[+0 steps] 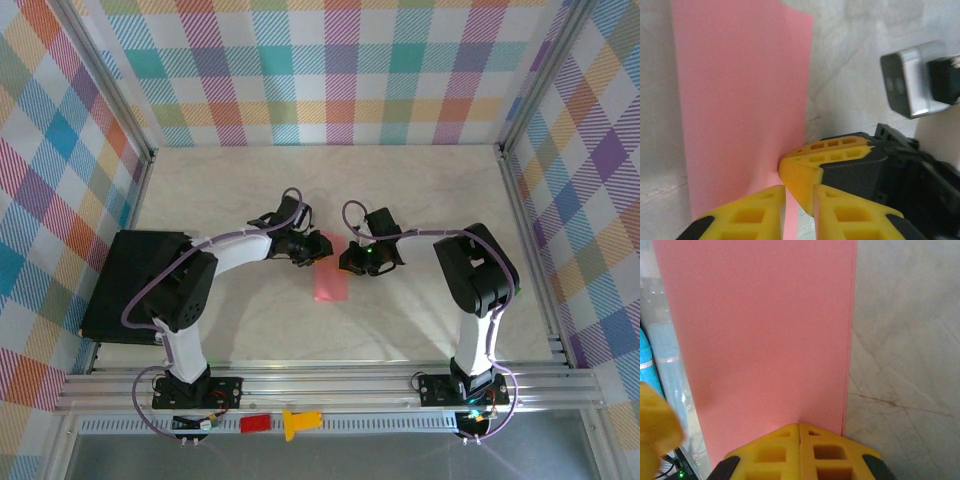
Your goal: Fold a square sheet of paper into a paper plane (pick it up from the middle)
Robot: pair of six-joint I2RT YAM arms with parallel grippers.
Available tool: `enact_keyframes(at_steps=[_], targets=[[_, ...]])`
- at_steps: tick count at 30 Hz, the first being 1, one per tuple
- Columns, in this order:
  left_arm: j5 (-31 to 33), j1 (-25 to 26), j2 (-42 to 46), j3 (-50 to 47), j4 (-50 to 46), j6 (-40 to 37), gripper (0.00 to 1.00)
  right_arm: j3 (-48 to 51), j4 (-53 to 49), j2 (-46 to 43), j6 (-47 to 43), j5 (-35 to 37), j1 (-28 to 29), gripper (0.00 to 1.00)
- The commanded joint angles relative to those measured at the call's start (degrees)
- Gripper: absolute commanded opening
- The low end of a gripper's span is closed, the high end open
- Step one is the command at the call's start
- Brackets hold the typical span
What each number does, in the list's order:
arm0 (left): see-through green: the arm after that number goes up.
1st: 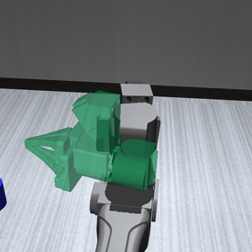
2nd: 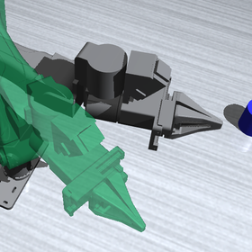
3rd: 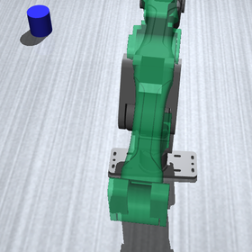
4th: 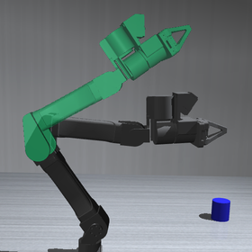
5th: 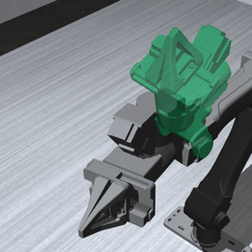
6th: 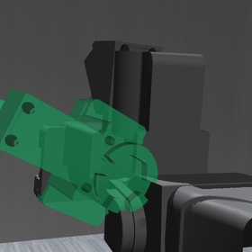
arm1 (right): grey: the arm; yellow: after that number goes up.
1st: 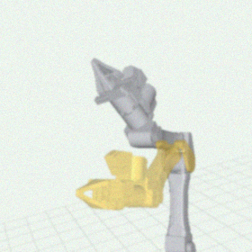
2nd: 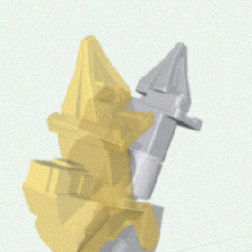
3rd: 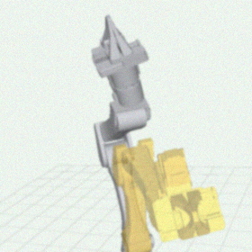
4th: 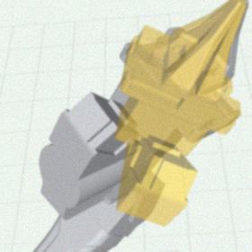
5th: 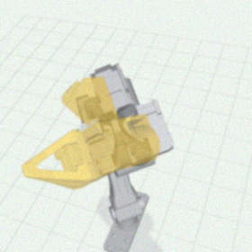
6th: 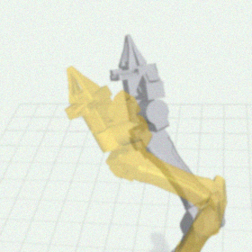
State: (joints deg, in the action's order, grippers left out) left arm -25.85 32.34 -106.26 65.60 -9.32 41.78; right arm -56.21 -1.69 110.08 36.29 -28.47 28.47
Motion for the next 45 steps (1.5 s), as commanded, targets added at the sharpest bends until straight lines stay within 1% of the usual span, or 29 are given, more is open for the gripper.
enact_keyframes(at_steps=[1, 5, 10, 15, 20, 27, 32, 36, 38, 40, 42, 45], targets=[[-4.42, 0.22, -1.20, -0.24, 2.44, 1.58, 0.18, 4.52, -9.93, 6.54, -1.90, 8.50, 0.55, 0.03], [-3.54, 0.77, -3.45, 1.35, -1.09, 0.52, 0.12, 4.50, -10.37, 6.77, -1.62, 8.78, 0.51, 0.02], [-2.25, 1.20, -5.18, 1.70, -2.61, 0.60, 0.07, 4.54, -10.87, 6.89, -1.18, 9.30, 0.57, 0.02], [-1.78, 1.24, -6.23, 1.63, -3.37, 0.44, 0.04, 4.70, -11.48, 7.16, -1.00, 9.75, 0.54, 0.01], [0.63, 0.82, -6.62, 0.88, -4.95, -0.55, 0.04, 4.62, -12.50, 7.76, -1.02, 10.45, 0.53, 0.01], [-0.21, -2.37, -5.20, -4.48, -2.46, -1.23, 0.04, 4.96, -14.78, 9.39, -1.52, 11.46, 0.45, 0.01], [-1.84, -6.34, -2.52, -8.72, -1.65, -1.60, 0.05, 5.37, -15.32, 9.98, -2.09, 11.86, 0.20, 0.01], [-1.44, -9.44, 1.56, -9.25, -3.71, -2.99, 0.06, 5.84, -14.84, 9.83, -2.41, 11.86, 0.10, 0.01], [-1.78, -9.84, 3.36, -8.32, -4.14, -3.50, 0.06, 5.84, -14.96, 9.87, -2.53, 11.95, 0.02, 0.01], [-3.65, -9.51, 4.37, -7.97, -2.46, -3.12, 0.07, 5.75, -15.08, 9.76, -2.52, 12.10, 0.01, 0.01], [-5.91, -8.55, 4.82, -8.22, 1.58, -1.40, 0.07, 5.76, -14.97, 9.78, -2.47, 12.12, 0.05, 0.01], [-8.31, -5.94, 3.44, -7.89, 7.64, 1.15, 0.07, 5.67, -15.00, 9.92, -2.39, 12.16, 0.01, 0.01]])
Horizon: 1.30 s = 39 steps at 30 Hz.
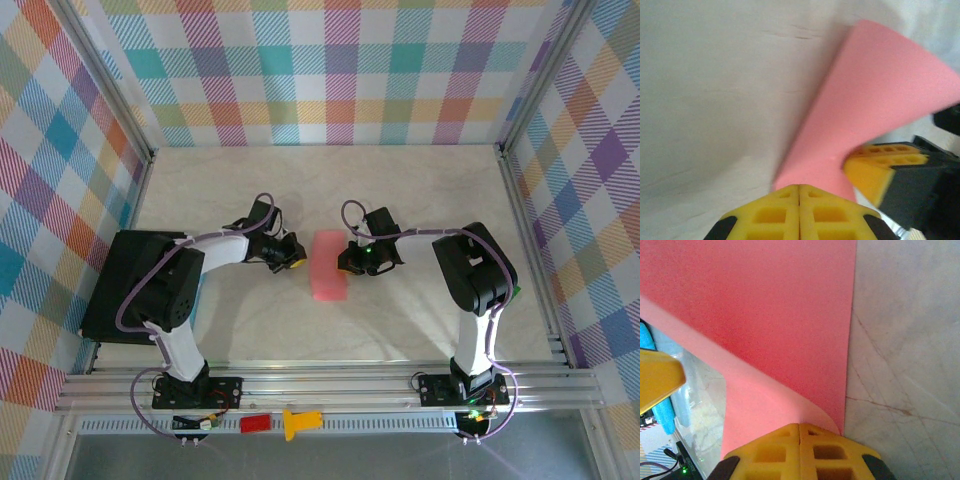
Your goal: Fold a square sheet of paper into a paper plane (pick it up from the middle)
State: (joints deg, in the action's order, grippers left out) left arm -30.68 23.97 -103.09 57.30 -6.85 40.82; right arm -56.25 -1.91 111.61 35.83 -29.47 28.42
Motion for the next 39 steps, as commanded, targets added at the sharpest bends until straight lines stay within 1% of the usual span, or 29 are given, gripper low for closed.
enact_keyframes(at_steps=[1, 5, 11, 14, 16, 20, 23, 25, 27, 31, 35, 39], targets=[[-3.94, 3.37, -0.81, 1.04, 6.69, 2.80, 0.07, 5.63, -14.79, 8.45, -1.93, 13.17, 0.05, 0.01], [-5.00, 5.69, -5.62, 3.46, 10.00, 4.87, 0.08, 5.60, -15.10, 8.61, -1.84, 13.30, 0.05, 0.01], [-3.75, 4.73, -9.01, 3.43, 10.84, 4.95, 0.07, 5.62, -15.51, 8.69, -1.74, 13.87, -0.03, 0.01], [-1.72, 2.81, -8.54, 1.00, 9.58, 2.99, 0.07, 5.79, -15.73, 8.58, -2.02, 14.26, -0.02, 0.01], [-1.21, 0.48, -8.12, -1.22, 9.50, 1.98, 0.07, 5.80, -15.82, 8.54, -2.24, 14.70, -0.10, 0.01], [-1.49, -4.33, -6.85, -4.11, 8.61, -0.22, 0.07, 5.80, -15.84, 8.62, -2.45, 14.89, -0.23, 0.01], [-1.70, -5.85, -4.66, -3.94, 7.39, -1.41, 0.07, 5.88, -15.61, 8.70, -2.43, 14.92, -0.28, 0.01], [-2.50, -5.64, -2.81, -3.39, 7.76, -1.21, 0.07, 5.83, -15.58, 8.66, -2.41, 14.88, -0.28, 0.01], [-4.05, -4.98, -1.08, -3.29, 10.27, 0.23, 0.07, 5.97, -15.53, 8.77, -2.39, 14.88, -0.30, 0.01], [-5.23, -1.38, 0.13, -2.28, 14.50, 2.58, 0.07, 6.01, -15.51, 8.84, -2.30, 14.88, -0.30, 0.01], [-4.75, 2.93, -3.06, 0.39, 15.76, 3.42, 0.07, 6.09, -15.28, 9.13, -2.14, 14.88, -0.37, 0.01], [-4.32, 4.51, -7.30, 2.90, 15.60, 3.85, 0.07, 5.80, -15.30, 9.66, -2.10, 14.62, -0.41, 0.01]])
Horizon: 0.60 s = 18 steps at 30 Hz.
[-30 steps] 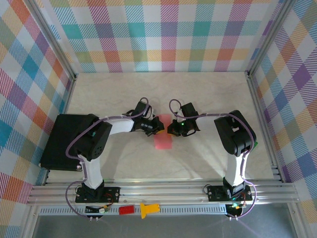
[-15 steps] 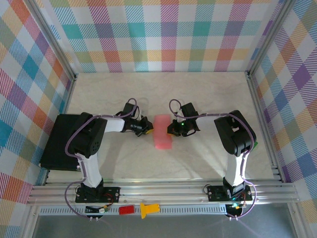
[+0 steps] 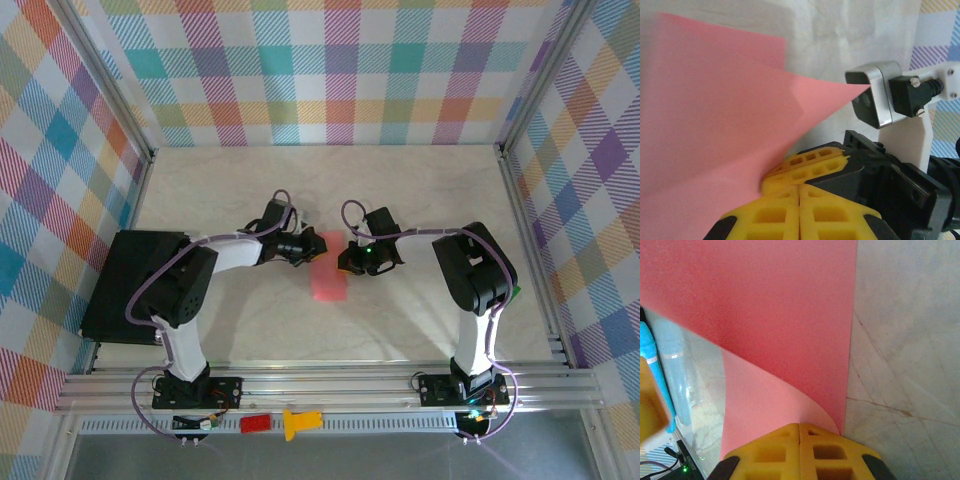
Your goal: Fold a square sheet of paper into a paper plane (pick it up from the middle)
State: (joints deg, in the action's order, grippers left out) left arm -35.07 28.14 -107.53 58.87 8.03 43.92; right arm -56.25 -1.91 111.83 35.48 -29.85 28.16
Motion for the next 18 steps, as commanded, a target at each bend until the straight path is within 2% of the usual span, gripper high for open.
enact_keyframes(at_steps=[1, 9, 18], targets=[[0.65, 0.25, -3.41, 1.33, 0.60, 0.77, 0.07, 5.84, -15.23, 9.45, -1.68, 15.07, -0.06, 0.01], [1.76, -3.36, -6.28, 0.94, -1.04, -0.42, 0.07, 5.89, -15.52, 9.95, -1.67, 16.04, -0.11, 0.01], [2.98, -9.32, -5.68, -0.35, -4.02, -3.38, 0.07, 5.88, -16.03, 10.11, -1.75, 16.75, -0.07, 0.00]])
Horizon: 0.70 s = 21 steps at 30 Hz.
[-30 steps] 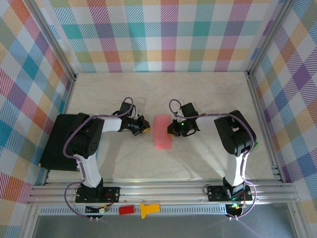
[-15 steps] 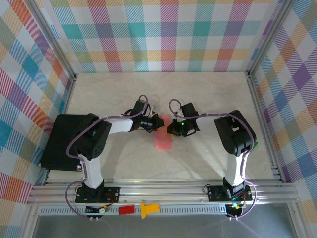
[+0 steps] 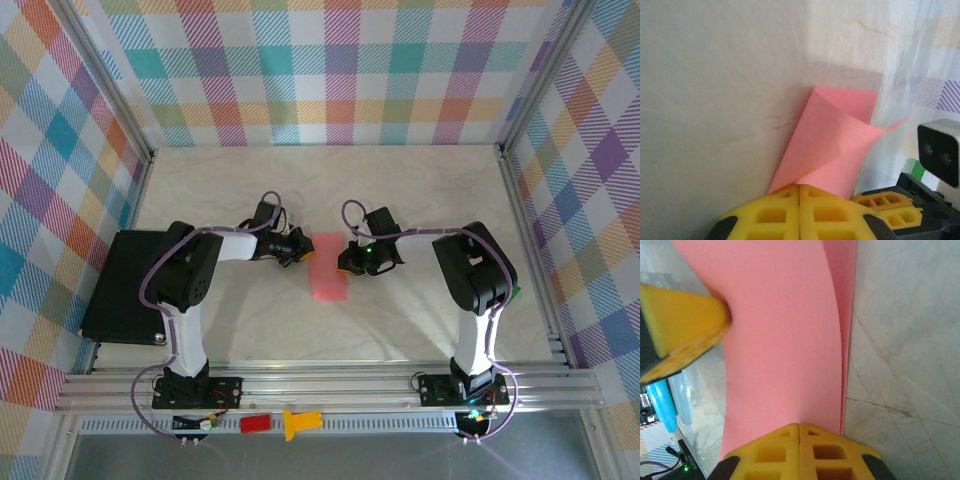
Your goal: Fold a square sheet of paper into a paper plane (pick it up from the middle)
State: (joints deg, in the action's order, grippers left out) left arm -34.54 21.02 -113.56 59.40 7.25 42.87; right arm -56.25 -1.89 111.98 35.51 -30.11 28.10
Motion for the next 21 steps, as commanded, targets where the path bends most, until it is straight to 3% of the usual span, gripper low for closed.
enact_keyframes(at_steps=[1, 7, 11, 21], targets=[[2.17, -2.17, 0.86, -0.71, -3.88, -2.28, 0.07, 5.89, -15.95, 10.00, -1.85, 17.01, -0.06, 0.00], [1.33, 2.79, 6.59, -0.99, -3.09, -0.60, 0.07, 6.01, -15.71, 9.99, -1.68, 16.66, -0.05, 0.00], [0.82, 6.32, 5.73, -0.77, 1.59, 2.26, 0.07, 6.14, -15.83, 10.11, -1.79, 16.57, -0.05, 0.00], [0.99, 5.42, -2.90, 3.32, 4.16, 3.97, 0.06, 6.41, -15.26, 10.62, -1.30, 16.48, -0.06, 0.00]])
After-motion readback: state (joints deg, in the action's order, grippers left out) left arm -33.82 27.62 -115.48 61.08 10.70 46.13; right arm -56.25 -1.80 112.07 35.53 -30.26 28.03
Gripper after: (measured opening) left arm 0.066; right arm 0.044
